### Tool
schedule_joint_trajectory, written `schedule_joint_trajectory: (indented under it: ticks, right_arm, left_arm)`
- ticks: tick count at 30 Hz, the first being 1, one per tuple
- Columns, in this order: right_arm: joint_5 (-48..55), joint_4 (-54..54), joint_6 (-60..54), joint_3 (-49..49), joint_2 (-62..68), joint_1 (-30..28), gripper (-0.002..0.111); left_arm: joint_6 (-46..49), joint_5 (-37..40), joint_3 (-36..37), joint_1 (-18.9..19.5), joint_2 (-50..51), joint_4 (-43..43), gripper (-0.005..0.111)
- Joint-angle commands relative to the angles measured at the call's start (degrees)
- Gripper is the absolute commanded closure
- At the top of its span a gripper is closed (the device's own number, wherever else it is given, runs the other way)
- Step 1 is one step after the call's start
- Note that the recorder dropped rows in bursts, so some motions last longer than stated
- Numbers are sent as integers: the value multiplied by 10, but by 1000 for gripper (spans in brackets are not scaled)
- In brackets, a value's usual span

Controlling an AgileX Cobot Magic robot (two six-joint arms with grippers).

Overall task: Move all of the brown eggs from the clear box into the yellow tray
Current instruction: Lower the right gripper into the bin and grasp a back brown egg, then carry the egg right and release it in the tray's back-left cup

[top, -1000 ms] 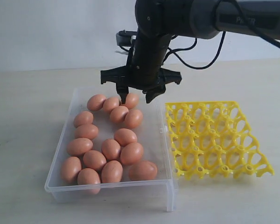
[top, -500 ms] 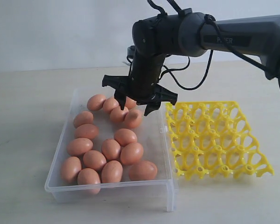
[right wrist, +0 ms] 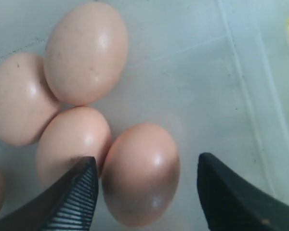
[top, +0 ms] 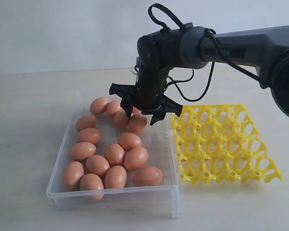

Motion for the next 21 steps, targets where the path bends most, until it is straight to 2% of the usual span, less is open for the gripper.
schedule_joint_trajectory:
  ticks: [1, 4, 7, 12, 17, 21]
  right_arm:
    - [-16, -7, 1, -11, 16, -3, 49]
    - [-18, -7, 1, -22, 25, -3, 53]
    - [-16, -9, -1, -32, 29, -3, 66]
    - [-16, -7, -34, -32, 29, -3, 107]
    - [-54, -4, -110, -32, 16, -2, 108]
    - [-172, -11, -225, 20, -39, -2, 108]
  left_arm:
    - [0, -4, -2, -1, -3, -1, 107]
    - [0, -4, -2, -1, -3, -1, 107]
    - [0, -4, -2, -1, -3, -1, 107]
    - [0, -4, -2, -1, -3, -1, 107]
    - [0, -4, -2, -1, -3, -1, 107]
    - [0, -4, -2, -1, -3, -1, 107]
